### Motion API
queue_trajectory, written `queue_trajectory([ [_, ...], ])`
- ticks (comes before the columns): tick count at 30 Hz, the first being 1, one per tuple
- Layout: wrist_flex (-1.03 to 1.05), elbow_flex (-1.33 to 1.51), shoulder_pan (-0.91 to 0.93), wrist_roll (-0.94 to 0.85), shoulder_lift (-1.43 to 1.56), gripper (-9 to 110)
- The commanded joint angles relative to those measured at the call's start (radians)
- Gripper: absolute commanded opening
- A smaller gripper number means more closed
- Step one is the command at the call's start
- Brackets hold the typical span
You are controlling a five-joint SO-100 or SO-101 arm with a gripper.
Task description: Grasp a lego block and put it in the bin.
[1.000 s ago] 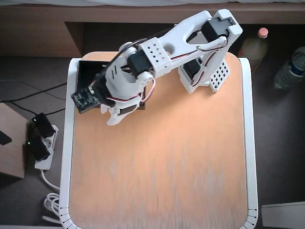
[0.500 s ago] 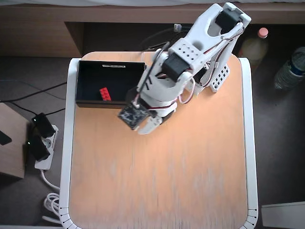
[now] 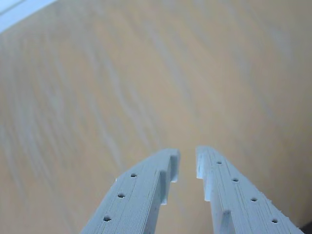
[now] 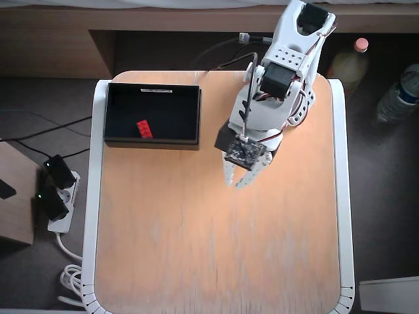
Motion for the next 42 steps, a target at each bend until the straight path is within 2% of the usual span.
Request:
queue_trajectory([
  [1,-0.028,0.048,-0.074,0.009,0.103,0],
  [22,-0.023,0.423,-0.307,0.002,0.353,0],
  [42,0.04,0.715,-0.333,-0.021,0.456,0],
])
